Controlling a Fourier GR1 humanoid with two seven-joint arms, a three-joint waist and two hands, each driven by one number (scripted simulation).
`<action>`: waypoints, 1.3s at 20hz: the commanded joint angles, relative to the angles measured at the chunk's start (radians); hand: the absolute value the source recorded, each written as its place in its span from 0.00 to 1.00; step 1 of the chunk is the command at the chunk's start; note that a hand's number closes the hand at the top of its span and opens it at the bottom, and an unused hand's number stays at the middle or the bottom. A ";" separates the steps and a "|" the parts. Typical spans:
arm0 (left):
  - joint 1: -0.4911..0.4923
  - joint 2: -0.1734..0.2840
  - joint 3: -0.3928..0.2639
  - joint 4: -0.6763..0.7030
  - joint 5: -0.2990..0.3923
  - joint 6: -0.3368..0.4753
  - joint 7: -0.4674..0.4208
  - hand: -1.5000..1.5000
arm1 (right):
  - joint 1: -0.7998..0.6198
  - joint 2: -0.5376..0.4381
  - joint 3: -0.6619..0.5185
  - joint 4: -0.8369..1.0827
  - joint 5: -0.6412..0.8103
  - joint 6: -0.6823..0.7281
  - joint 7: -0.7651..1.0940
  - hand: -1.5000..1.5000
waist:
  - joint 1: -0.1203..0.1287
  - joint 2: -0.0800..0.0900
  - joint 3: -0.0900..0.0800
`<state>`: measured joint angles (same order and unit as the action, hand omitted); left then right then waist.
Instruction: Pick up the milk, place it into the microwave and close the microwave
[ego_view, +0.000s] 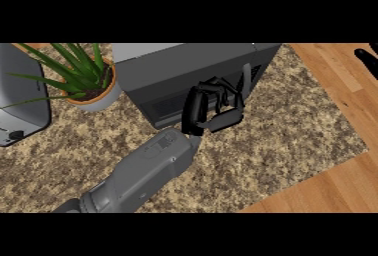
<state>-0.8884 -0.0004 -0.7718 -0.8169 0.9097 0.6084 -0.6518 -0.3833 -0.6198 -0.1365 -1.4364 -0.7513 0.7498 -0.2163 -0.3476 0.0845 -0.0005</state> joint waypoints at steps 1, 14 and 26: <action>-0.069 0.000 0.043 0.087 0.030 -0.018 0.015 1.00 | -0.007 -0.020 -0.006 0.002 -0.024 0.006 0.017 0.00 | -0.012 0.010 -0.003; -0.076 0.000 0.016 0.102 0.073 -0.024 -0.034 1.00 | -0.026 -0.039 0.017 0.004 -0.100 0.064 0.050 0.00 | -0.008 0.017 0.000; -0.084 0.000 0.002 0.121 0.113 -0.033 -0.058 1.00 | -0.032 -0.064 0.026 0.011 -0.161 0.099 0.074 0.00 | -0.013 0.018 0.000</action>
<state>-0.9072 -0.0002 -0.8056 -0.7879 0.9964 0.5996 -0.7482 -0.4149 -0.6805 -0.1129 -1.4256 -0.8944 0.8395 -0.1463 -0.3499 0.0886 0.0028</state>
